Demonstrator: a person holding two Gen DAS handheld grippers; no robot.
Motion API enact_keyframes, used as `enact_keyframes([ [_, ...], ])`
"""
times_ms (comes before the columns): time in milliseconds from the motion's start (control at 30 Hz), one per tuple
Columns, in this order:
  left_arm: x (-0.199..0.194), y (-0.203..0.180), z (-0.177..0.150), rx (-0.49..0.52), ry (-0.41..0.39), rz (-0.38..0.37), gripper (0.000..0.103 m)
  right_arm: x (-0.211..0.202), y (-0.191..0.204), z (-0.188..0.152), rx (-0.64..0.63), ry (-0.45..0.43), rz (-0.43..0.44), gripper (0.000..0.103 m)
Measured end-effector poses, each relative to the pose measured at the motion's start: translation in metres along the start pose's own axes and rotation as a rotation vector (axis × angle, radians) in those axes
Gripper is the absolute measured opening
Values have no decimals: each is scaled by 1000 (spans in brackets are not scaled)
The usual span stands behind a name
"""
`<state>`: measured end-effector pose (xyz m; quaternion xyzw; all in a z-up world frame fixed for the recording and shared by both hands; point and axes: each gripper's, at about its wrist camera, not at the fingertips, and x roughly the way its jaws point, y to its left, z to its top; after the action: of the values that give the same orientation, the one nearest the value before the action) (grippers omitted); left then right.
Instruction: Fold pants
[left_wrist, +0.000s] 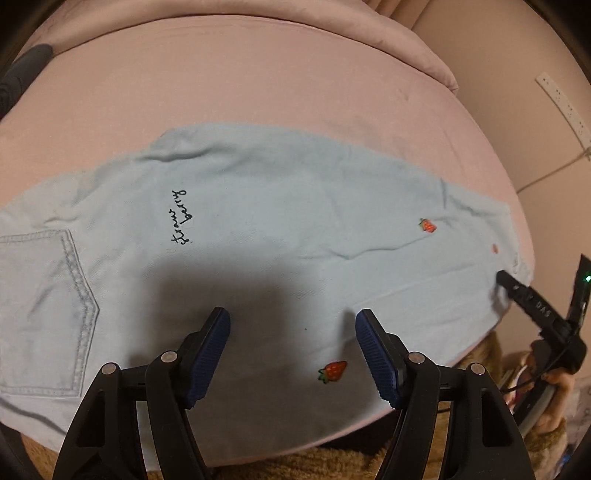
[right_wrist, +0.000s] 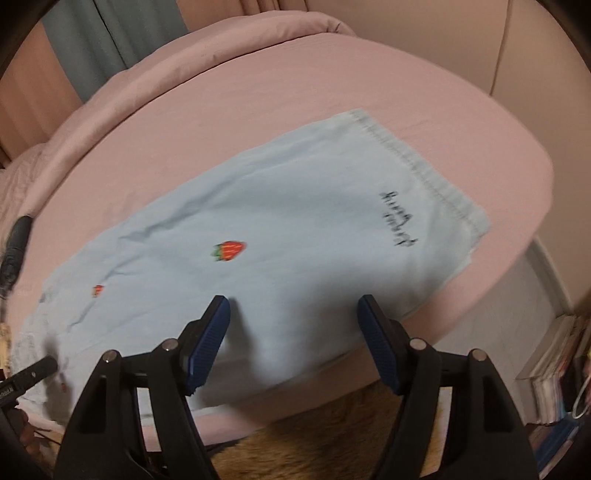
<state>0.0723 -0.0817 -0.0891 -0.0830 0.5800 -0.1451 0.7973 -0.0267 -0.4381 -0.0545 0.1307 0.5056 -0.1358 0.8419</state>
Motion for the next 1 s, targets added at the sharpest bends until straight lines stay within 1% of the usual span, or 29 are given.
enact_keyframes([
  [100,0,-5,-3,23,-8,23,71,-1,-18,1,32,-16,-43,71],
  [167,0,-5,-4,36,-8,34,71,-3,-30,1,64,-18,-49,71],
  [233,1,-8,-6,48,-1,48,71,-8,-47,0,123,-7,-122,72],
  [267,0,-10,-5,46,8,48,71,-13,-56,-1,150,-13,-130,72],
  [300,-1,-11,-4,40,13,41,71,-20,-65,-1,174,-28,-122,72],
  [333,-2,-12,-3,34,17,17,71,-26,-72,-2,193,-43,-112,72],
  [400,-6,-15,0,29,12,-58,71,-34,-89,-3,240,-73,-79,72],
  [433,-7,-18,0,30,7,-82,71,-35,-97,-4,274,-78,-56,72],
  [467,-7,-22,1,35,2,-101,71,-30,-94,1,302,-80,-34,72],
  [567,-1,-37,2,83,4,-129,71,-26,-101,-5,364,-88,72,70],
  [633,3,-41,1,99,15,-123,71,-23,-104,-7,383,-82,123,64],
  [667,5,-42,-1,102,19,-119,71,-20,-102,-6,384,-83,145,62],
  [767,9,-43,-1,102,22,-120,71,-10,-93,-1,386,-82,188,55],
  [800,9,-41,-1,99,20,-129,71,-4,-93,0,394,-73,187,52],
  [833,7,-39,-2,95,19,-139,71,3,-89,4,402,-70,170,47],
  [867,6,-37,-2,89,18,-150,71,2,-89,1,395,-90,153,45],
  [900,6,-35,-2,80,18,-160,71,1,-85,2,377,-104,130,40],
  [967,3,-30,-1,57,18,-181,71,1,-86,7,378,-104,127,33],
  [1000,2,-28,-1,44,17,-186,71,0,-85,8,386,-107,154,18],
])
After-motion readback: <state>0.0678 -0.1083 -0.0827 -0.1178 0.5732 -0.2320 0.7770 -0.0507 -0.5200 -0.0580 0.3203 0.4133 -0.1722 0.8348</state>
